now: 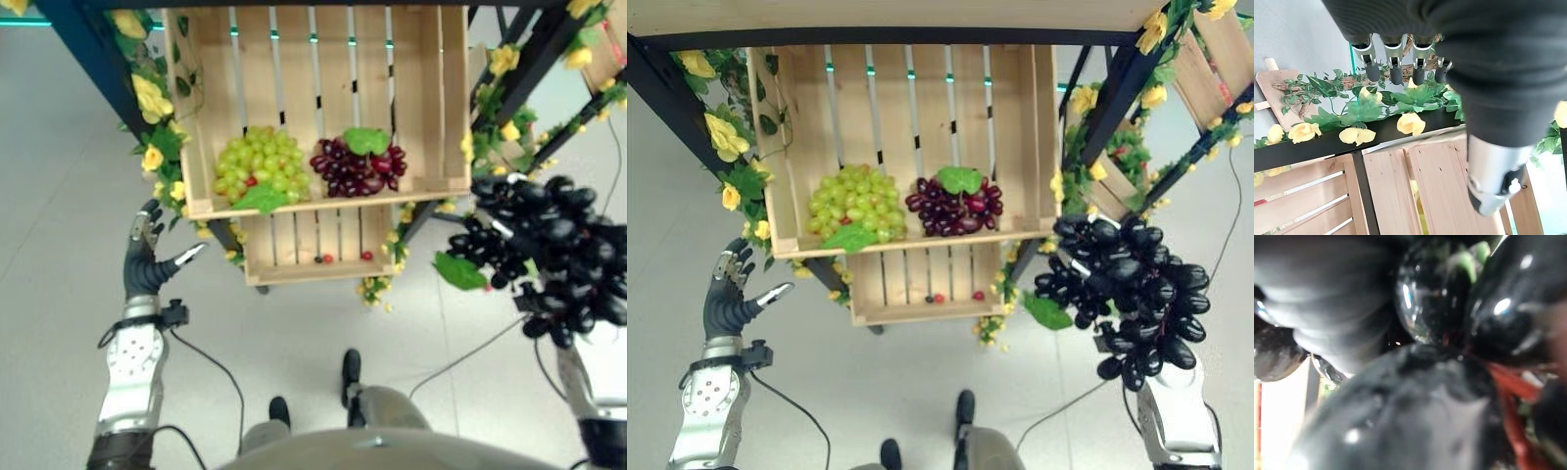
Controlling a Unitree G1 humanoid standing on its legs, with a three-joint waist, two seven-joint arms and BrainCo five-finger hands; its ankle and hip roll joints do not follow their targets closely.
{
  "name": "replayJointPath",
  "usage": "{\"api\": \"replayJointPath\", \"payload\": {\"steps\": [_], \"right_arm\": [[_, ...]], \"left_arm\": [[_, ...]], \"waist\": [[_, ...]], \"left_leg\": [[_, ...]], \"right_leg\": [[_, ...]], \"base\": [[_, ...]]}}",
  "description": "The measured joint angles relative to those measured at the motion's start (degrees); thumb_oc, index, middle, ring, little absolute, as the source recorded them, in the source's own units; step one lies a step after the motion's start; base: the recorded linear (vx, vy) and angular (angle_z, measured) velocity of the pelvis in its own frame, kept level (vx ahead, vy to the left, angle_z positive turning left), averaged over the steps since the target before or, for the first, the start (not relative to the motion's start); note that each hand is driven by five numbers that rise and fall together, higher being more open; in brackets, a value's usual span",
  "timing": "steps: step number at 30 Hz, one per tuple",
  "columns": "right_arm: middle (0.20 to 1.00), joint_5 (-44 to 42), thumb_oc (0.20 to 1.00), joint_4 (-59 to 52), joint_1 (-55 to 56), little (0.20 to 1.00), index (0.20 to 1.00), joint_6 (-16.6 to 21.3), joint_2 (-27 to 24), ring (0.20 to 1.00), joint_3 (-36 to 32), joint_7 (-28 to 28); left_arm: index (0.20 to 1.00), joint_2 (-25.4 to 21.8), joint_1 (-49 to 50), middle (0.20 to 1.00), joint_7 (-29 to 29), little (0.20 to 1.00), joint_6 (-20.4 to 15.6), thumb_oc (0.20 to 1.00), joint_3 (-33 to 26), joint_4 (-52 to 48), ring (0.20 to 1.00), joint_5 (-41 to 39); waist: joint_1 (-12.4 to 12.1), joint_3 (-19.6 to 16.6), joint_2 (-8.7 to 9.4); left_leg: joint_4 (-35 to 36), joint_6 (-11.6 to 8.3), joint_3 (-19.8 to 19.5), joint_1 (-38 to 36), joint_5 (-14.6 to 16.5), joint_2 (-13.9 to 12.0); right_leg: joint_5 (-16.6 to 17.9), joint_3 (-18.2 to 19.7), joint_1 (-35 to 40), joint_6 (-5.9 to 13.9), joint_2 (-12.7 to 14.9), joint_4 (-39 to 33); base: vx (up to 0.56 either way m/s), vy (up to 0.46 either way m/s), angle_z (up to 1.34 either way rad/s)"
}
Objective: Pick up the fruits from the basket on one side to the basket on the other side
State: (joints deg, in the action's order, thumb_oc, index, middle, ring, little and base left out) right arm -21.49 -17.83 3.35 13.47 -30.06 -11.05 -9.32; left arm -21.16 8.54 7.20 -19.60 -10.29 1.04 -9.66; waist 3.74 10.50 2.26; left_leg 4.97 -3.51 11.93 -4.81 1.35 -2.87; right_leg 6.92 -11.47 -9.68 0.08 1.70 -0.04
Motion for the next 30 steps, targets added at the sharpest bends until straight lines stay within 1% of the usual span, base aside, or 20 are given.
{"api": "replayJointPath", "payload": {"steps": [3, 5, 6, 7, 8, 10, 12, 13, 14, 16, 17, 18, 21, 24, 25, 26, 30], "right_arm": [[0.2, -0.01, 0.2, -0.2, -4.61, 0.2, 0.2, 0.24, -0.38, 0.2, 0.88, 0.74], [0.2, -0.09, 0.2, -0.23, -9.6, 0.2, 0.2, 0.39, -1.13, 0.2, 3.83, 1.82], [0.2, -0.09, 0.2, -0.25, -10.5, 0.2, 0.2, 0.44, -1.55, 0.2, 4.8, 2.08], [0.2, -0.07, 0.2, -0.21, -12.25, 0.2, 0.2, 0.44, -2.12, 0.2, 6.56, 2.35], [0.2, -0.06, 0.2, -0.18, -13.08, 0.2, 0.2, 0.45, -2.4, 0.2, 7.57, 2.59], [0.2, -0.02, 0.2, 0.24, -14.64, 0.2, 0.2, 0.41, -2.6, 0.2, 9.56, 3.16], [0.2, 0.26, 0.2, 3.31, -20.21, 0.2, 0.2, 0.22, -2.74, 0.2, 15.56, 4.42], [0.2, 0.59, 0.2, 3.75, -21.27, 0.2, 0.2, -0.07, -2.74, 0.2, 16.58, 4.56], [0.2, 0.61, 0.2, 4.61, -23.05, 0.2, 0.2, -0.11, -2.54, 0.2, 18.7, 4.94], [0.2, 0.64, 0.2, 5.54, -24.33, 0.2, 0.2, -0.16, -2.52, 0.2, 20.07, 5.09], [0.2, 0.67, 0.2, 7.51, -27.13, 0.2, 0.2, -0.31, -2.65, 0.2, 22.67, 5.58], [0.2, 0.78, 0.2, 8.6, -28.67, 0.2, 0.2, -0.72, -2.68, 0.2, 23.88, 5.68], [0.2, 0.98, 0.2, 10.65, -31.44, 0.2, 0.2, -1.41, -3.96, 0.2, 25.5, 6.33], [0.2, 1.85, 0.2, 12.44, -33.96, 0.2, 0.2, -1.73, -4.5, 0.2, 26.44, 7.45], [0.2, 1.85, 0.2, 12.44, -33.96, 0.2, 0.2, -1.73, -4.5, 0.2, 26.44, 7.45], [0.2, 2.57, 0.2, 13.5, -36.27, 0.2, 0.2, -2.0, -4.51, 0.2, 27.97, 7.84], [0.2, 3.26, 0.2, 16.56, -41.06, 0.2, 0.2, -2.62, -4.18, 0.2, 30.08, 9.01]], "left_arm": [[1.0, 0.0, -0.17, 1.0, -0.17, 1.0, 0.0, 1.0, 0.08, 0.01, 1.0, -0.03], [1.0, 0.0, -0.42, 1.0, -0.37, 1.0, 0.02, 1.0, 0.36, 0.05, 1.0, -0.04], [1.0, 0.0, -0.49, 1.0, -0.44, 1.0, 0.04, 1.0, 0.39, 0.06, 1.0, -0.04], [1.0, -0.04, -0.51, 1.0, -0.49, 1.0, 0.06, 1.0, 0.51, 0.06, 1.0, -0.08], [1.0, -0.06, -0.58, 1.0, -0.5, 1.0, 0.13, 1.0, 0.68, 0.1, 1.0, -0.09], [1.0, -0.06, -0.86, 1.0, -0.51, 1.0, 0.16, 1.0, 1.49, 0.15, 1.0, -0.1], [1.0, -0.14, -1.28, 1.0, -0.57, 1.0, 0.22, 1.0, 2.97, 0.41, 1.0, -0.15], [1.0, -0.14, -1.56, 1.0, -0.58, 1.0, 0.22, 1.0, 3.47, 0.38, 1.0, -0.16], [1.0, -0.16, -2.05, 1.0, -0.57, 1.0, 0.21, 1.0, 4.34, 0.4, 1.0, -0.17], [1.0, -0.16, -2.53, 1.0, -0.57, 1.0, 0.23, 1.0, 5.03, 0.47, 1.0, -0.19], [1.0, -0.36, -2.49, 1.0, -0.51, 1.0, 0.23, 1.0, 5.03, 0.64, 1.0, -0.45], [1.0, -0.39, -2.74, 1.0, -0.56, 1.0, 0.28, 1.0, 5.12, 0.66, 1.0, -0.57], [1.0, -0.77, -3.23, 1.0, -0.53, 1.0, 0.28, 1.0, 5.43, 0.85, 1.0, -0.68], [1.0, -2.54, -3.27, 1.0, -0.5, 1.0, 0.28, 1.0, 6.36, 1.01, 1.0, -0.83], [1.0, -2.54, -3.27, 1.0, -0.5, 1.0, 0.28, 1.0, 6.36, 1.01, 1.0, -0.83], [1.0, -2.76, -3.84, 1.0, -0.49, 1.0, 0.28, 1.0, 6.69, 1.32, 1.0, -1.29], [1.0, -3.12, -5.36, 1.0, -0.47, 1.0, 0.29, 1.0, 7.59, 2.49, 1.0, -1.31]], "waist": [[-0.1, 0.04, 0.06], [-0.18, 0.19, 0.05], [-0.07, 0.19, 0.05], [-0.54, 0.23, -0.01], [-0.33, 0.24, -0.03], [-1.49, 0.33, -0.14], [-1.57, 0.36, -0.14], [-1.85, 0.37, -0.15], [-2.63, 0.41, -0.19], [-3.14, 0.42, -0.18], [-3.42, 0.43, -0.16], [-3.49, 0.47, -0.15], [-4.68, 0.65, -0.09], [-4.93, 0.89, 0.17], [-4.93, 0.89, 0.17], [-4.73, 1.27, 0.26], [-5.45, 2.61, 0.72]], "left_leg": [[0.0, -0.01, 0.18, -0.16, 0.0, -0.03], [0.0, -0.01, 0.28, -0.48, 0.0, -0.1], [-0.01, -0.01, 0.3, -0.49, 0.0, -0.09], [-0.01, -0.02, 0.26, -0.48, 0.0, -0.13], [-0.02, -0.02, 0.28, -0.51, 0.0, -0.12], [-0.02, -0.04, 0.17, -0.52, 0.0, -0.19], [-0.04, -0.08, 0.26, -0.58, 0.01, -0.18], [-0.04, -0.09, 0.15, -0.53, 0.0, -0.22], [-0.06, -0.1, 0.03, -0.54, 0.0, -0.31], [-0.11, -0.11, 0.0, -0.6, 0.01, -0.32], [-0.14, -0.11, -0.21, -0.5, 0.0, -0.32], [-0.17, -0.11, -0.31, -0.47, 0.0, -0.33], [-0.24, -0.11, -0.96, -0.38, 0.0, -0.38], [-0.41, -0.14, -1.62, -0.1, 0.01, -0.47], [-0.41, -0.14, -1.62, -0.1, 0.01, -0.47], [-0.73, -0.26, -1.81, 0.45, 0.11, -0.43], [-1.15, -0.42, -1.88, 0.62, 0.22, -0.58]], "right_leg": [[0.05, 0.05, 0.1, -0.06, -0.03, 0.0], [0.07, 0.07, 0.45, -0.08, -0.11, -0.09], [0.08, 0.08, 0.45, -0.1, -0.15, -0.15], [0.11, 0.06, 0.51, -0.15, -0.15, -0.18], [0.13, 0.07, 0.51, -0.17, -0.19, -0.21], [0.17, 0.03, 0.61, -0.24, -0.21, -0.25], [0.24, 0.04, 0.66, -0.33, -0.25, -0.31], [0.24, -0.03, 0.68, -0.33, -0.23, -0.31], [0.26, -0.11, 0.8, -0.36, -0.29, -0.38], [0.47, -0.12, 0.94, -0.66, -0.38, -0.6], [0.56, -0.27, 1.05, -0.8, -0.37, -0.88], [0.59, -0.35, 1.13, -0.84, -0.35, -0.98], [0.61, -0.91, 1.57, -0.86, -0.3, -1.42], [0.61, -1.56, 1.55, -0.86, -0.27, -1.62], [0.61, -1.56, 1.55, -0.86, -0.27, -1.62], [0.62, -1.61, 1.42, -0.87, -0.22, -1.7], [0.62, -1.67, 1.3, -0.87, -0.28, -1.72]], "base": [[0.0, -0.008, -0.03], [0.0, 0.0, 0.0], [0.0, 0.0, 0.0], [0.0, 0.0, 0.0], [0.0, -0.011, 0.03], [0.0, 0.0, 0.0], [0.0, -0.01, -0.02], [0.0, 0.0, 0.0], [0.0, -0.021, 0.04], [-0.01, -0.008, 0.02], [-0.01, -0.02, 0.06], [-0.01, -0.015, 0.08], [-0.01, -0.021, 0.12], [-0.02, -0.017, 0.09], [-0.01, -0.016, 0.09], [-0.01, -0.017, 0.04], [0.0, -0.005, 0.01]]}}
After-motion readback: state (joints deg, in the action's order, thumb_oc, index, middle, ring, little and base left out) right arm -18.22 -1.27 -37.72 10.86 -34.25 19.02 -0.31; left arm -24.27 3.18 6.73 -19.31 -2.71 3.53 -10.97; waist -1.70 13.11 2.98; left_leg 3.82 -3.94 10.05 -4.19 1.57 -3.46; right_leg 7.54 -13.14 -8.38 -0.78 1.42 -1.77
